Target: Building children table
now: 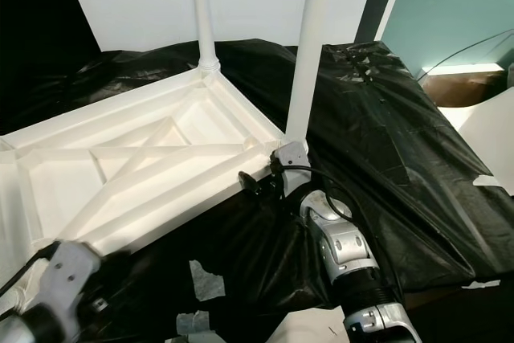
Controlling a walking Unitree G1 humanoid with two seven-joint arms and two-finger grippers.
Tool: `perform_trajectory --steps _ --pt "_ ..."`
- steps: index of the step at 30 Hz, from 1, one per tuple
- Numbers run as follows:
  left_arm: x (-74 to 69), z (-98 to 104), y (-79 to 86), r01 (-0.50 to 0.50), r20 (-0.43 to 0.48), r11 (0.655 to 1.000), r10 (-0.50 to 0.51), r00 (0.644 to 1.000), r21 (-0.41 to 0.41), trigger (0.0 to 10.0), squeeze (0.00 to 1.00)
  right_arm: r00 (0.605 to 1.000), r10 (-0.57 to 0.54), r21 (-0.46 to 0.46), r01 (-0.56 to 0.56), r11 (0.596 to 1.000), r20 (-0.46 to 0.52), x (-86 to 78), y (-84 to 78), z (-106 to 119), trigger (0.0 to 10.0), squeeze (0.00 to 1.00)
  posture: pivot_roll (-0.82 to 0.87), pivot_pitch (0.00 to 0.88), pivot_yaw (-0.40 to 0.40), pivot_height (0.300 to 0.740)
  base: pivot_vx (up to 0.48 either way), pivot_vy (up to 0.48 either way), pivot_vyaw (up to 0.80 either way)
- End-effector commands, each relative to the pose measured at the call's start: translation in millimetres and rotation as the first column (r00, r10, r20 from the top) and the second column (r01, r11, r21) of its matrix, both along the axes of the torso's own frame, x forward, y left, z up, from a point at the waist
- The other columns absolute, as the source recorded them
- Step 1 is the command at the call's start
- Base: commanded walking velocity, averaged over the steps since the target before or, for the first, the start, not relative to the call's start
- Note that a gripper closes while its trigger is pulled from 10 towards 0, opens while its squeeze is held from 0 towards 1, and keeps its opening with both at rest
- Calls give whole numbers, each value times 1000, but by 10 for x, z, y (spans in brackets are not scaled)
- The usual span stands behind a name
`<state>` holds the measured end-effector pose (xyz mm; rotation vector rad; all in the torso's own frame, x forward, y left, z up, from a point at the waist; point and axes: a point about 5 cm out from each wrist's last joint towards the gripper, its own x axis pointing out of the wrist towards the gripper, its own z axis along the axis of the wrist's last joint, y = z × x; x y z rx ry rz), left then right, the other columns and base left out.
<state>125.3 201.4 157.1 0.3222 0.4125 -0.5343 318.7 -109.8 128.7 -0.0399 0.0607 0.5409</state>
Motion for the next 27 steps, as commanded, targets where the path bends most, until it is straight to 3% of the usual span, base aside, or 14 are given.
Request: perform_trajectory --steps 1,2,4,5,6,8,11,12,14,18,20,21,25,27 --pt "-106 14 82 58 -69 998 -58 996 -2 10000 0 998 -37 -17 36 999 -47 23 -21 -95 10000 0 192 59 -20 740 0 0 0" --pt "-106 14 82 58 -69 998 -58 996 -2 10000 0 998 -37 -17 36 999 -47 23 -21 -95 10000 0 192 59 -20 740 0 0 0" --pt "-267 35 342 -11 -175 998 22 984 64 10000 0 993 -51 0 51 999 -102 64 17 -149 10000 0 198 65 -11 740 0 0 0" --pt "-267 35 342 -11 -175 998 22 984 64 10000 0 993 -51 0 51 999 -102 64 17 -149 10000 0 198 65 -11 740 0 0 0" --pt "-322 61 450 -23 -207 994 46 977 111 10000 0 991 -56 6 57 998 -124 84 31 -166 10000 0 198 65 -11 740 0 0 0" --pt "-322 61 450 -23 -207 994 46 977 111 10000 0 991 -56 6 57 998 -124 84 31 -166 10000 0 198 65 -11 740 0 0 0" --pt "-382 174 667 -62 -228 973 113 967 221 10000 0 984 -49 -15 47 999 -170 112 49 -215 10000 0 202 71 -1 740 0 0 0" --pt "-382 174 667 -62 -228 973 113 967 221 10000 0 984 -49 -15 47 999 -170 112 49 -215 10000 0 202 71 -1 740 0 0 0" --pt "-422 347 823 -102 -215 946 174 961 309 10000 0 973 -74 -78 58 995 -220 136 17 -305 10000 0 205 72 5 740 0 0 0" --pt "-486 406 880 -105 -230 930 194 954 352 10000 0 967 -106 -111 82 990 -231 158 -22 -345 10000 0 209 76 11 740 0 0 0" --pt "-616 364 951 -113 -290 920 233 928 375 10000 0 966 -127 -123 101 987 -224 182 -54 -353 10000 0 213 80 14 740 0 0 0" --pt "-616 364 951 -113 -290 920 233 928 375 10000 0 966 -127 -123 101 987 -224 182 -54 -353 10000 0 213 80 14 740 0 0 0" --pt "-746 327 1153 -145 -336 876 323 885 460 10000 0 966 -136 -126 110 986 -220 201 -65 -352 10000 0 213 81 16 740 0 0 0" --pt "-717 378 1378 -198 -273 818 392 878 540 10000 0 968 -135 -132 109 985 -212 205 -66 -349 10000 0 220 84 17 740 0 0 0"
